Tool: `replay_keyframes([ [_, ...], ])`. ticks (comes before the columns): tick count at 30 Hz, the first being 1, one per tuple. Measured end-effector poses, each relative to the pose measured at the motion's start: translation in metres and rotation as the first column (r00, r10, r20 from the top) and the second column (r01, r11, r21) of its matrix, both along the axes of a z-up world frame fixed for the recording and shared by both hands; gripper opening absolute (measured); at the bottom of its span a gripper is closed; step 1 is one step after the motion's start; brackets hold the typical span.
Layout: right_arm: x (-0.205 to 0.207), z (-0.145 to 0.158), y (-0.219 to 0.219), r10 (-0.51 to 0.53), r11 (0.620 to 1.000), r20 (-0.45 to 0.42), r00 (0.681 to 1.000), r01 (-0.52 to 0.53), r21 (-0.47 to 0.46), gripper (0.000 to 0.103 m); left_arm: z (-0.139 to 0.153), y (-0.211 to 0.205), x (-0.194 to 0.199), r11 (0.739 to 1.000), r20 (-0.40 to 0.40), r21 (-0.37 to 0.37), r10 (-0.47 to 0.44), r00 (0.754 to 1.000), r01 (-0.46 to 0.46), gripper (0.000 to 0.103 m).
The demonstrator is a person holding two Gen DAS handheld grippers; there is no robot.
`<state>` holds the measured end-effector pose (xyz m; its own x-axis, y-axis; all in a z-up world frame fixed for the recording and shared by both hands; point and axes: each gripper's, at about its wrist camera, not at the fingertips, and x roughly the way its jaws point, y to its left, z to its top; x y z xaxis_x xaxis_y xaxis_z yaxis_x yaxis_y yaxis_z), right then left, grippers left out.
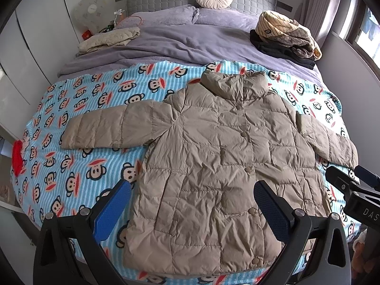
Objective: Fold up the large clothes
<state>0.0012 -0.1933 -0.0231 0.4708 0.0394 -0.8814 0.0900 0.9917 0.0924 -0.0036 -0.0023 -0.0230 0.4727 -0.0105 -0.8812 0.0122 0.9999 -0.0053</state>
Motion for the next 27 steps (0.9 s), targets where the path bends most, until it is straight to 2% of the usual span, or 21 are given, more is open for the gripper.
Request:
replay_keyframes([
  [19,0.002,0.000,0.001,-0.001,1.000,-0.005,1.000,0.001,0.001,0.103,0.001,0.001,0.003,1.000,-0.006,0.002,-0.001,1.000,0.001,0.103],
  [27,-0.003,-0.004,0.004,0.003,1.000,-0.011,1.000,-0.003,0.018,0.103,-0.011,0.001,-0.001,1.000,-0.028,-0.014,0.003,1.000,-0.003,0.103],
])
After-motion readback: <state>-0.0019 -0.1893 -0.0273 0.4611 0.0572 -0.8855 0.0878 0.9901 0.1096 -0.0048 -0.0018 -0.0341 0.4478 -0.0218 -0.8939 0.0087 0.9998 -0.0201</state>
